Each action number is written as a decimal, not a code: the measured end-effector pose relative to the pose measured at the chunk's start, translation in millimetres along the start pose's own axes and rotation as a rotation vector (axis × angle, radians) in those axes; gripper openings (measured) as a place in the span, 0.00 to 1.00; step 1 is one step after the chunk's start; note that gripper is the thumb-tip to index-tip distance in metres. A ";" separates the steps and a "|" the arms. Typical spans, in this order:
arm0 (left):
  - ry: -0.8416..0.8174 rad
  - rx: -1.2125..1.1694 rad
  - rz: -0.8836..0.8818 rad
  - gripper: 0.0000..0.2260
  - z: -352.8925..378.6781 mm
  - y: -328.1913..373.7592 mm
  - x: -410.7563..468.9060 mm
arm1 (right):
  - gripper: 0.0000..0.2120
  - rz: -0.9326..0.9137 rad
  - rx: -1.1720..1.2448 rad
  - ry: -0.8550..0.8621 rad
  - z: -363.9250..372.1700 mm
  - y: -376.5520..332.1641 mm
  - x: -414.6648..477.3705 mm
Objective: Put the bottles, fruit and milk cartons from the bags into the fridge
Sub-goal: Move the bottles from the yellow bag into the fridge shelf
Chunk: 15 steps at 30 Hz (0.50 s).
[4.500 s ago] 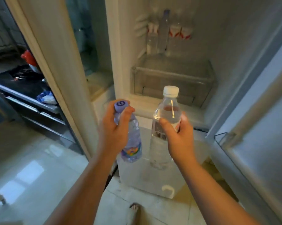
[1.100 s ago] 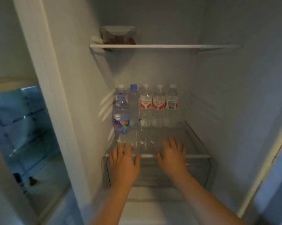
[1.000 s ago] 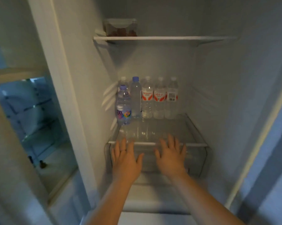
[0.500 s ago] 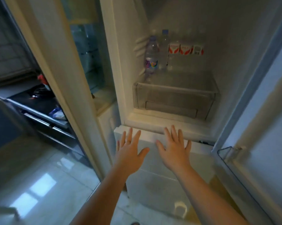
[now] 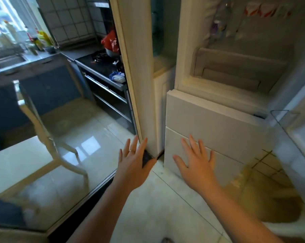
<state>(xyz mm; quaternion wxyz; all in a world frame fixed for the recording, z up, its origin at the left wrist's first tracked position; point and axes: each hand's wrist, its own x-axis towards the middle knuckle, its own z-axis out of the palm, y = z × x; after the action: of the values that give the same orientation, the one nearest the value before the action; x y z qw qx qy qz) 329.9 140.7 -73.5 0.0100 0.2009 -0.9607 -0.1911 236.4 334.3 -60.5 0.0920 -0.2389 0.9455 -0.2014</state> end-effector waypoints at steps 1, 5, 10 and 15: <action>-0.015 0.007 -0.016 0.35 1.3 -4.1 -16.3 | 0.31 -0.009 -0.010 -0.022 6.5 -3.0 -13.9; -0.046 0.009 -0.039 0.34 12.1 -13.0 -82.6 | 0.31 -0.013 -0.039 -0.064 27.8 -8.6 -78.2; -0.133 0.023 -0.015 0.34 43.0 -11.6 -163.9 | 0.31 0.048 -0.045 -0.081 50.7 0.7 -175.0; -0.203 0.032 0.056 0.35 83.6 5.4 -228.6 | 0.32 0.157 -0.028 -0.103 62.5 28.7 -259.9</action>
<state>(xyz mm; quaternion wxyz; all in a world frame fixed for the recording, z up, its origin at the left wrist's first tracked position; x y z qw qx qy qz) 529.9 264.8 -135.8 -0.0851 0.1540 -0.9649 -0.1948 467.2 463.4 -108.9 0.1525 -0.1751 0.9581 -0.1679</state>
